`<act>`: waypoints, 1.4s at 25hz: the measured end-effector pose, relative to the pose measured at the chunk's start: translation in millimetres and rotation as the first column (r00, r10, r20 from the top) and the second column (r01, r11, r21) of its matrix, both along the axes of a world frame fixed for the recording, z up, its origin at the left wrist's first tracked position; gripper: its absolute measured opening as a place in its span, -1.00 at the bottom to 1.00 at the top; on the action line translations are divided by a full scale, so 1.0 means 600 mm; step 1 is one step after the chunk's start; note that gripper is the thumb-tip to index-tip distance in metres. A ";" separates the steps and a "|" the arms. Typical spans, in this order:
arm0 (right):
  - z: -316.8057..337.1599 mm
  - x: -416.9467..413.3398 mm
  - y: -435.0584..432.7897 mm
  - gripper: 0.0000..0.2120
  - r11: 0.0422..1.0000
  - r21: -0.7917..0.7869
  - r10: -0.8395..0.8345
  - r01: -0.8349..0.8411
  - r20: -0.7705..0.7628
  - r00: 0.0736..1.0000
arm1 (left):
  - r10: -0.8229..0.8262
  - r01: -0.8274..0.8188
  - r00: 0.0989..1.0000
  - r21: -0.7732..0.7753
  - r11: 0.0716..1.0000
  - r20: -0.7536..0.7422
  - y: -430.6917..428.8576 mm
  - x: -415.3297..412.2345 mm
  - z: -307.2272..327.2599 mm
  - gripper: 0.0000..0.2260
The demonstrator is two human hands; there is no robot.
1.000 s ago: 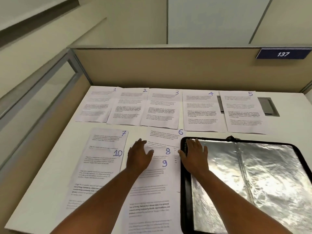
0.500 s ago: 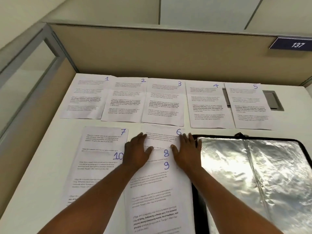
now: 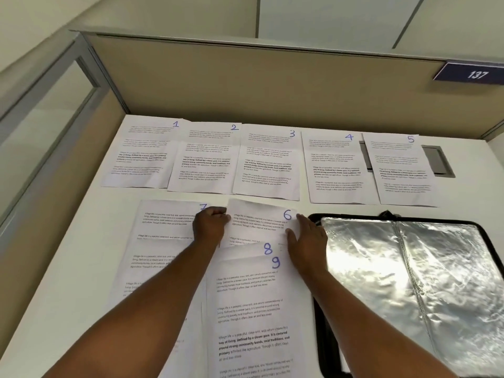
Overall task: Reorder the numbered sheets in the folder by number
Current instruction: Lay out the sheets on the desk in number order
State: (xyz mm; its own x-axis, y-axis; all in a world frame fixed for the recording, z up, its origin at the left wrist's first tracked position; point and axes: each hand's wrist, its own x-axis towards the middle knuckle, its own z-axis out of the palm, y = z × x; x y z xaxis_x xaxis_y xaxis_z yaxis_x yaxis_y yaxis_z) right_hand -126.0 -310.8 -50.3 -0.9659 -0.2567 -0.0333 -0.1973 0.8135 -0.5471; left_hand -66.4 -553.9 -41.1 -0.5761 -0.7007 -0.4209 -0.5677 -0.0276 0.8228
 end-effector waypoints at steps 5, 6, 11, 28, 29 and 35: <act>0.037 -0.013 -0.005 -0.63 0.928 -0.309 -0.157 0.208 0.182 0.971 | 0.066 -0.030 0.981 0.192 0.981 -0.184 -0.016 0.032 0.033 -0.83; 0.044 -0.016 -0.008 -0.67 0.918 -0.325 -0.164 0.227 0.211 0.964 | 0.070 -0.026 0.976 0.209 0.978 -0.208 -0.016 0.037 0.044 -0.84; 0.068 -0.021 -0.021 -0.89 0.884 -0.383 -0.183 0.268 0.244 0.952 | 0.088 -0.035 0.964 0.209 0.977 -0.252 -0.022 0.057 0.082 -0.80; 0.252 -0.045 0.010 -0.84 0.784 -0.604 -0.199 0.144 -0.025 0.980 | -0.084 0.126 0.930 0.096 0.987 -0.358 -0.013 0.038 0.199 -0.86; 0.263 -0.047 0.017 -0.84 0.782 -0.608 -0.206 0.134 -0.050 0.977 | -0.096 0.137 0.925 0.087 0.987 -0.367 -0.008 0.034 0.213 -0.87; 0.317 -0.036 0.088 -0.83 0.760 -0.645 -0.236 0.084 -0.153 0.960 | -0.143 0.173 0.891 0.031 0.984 -0.432 0.061 0.041 0.280 -0.89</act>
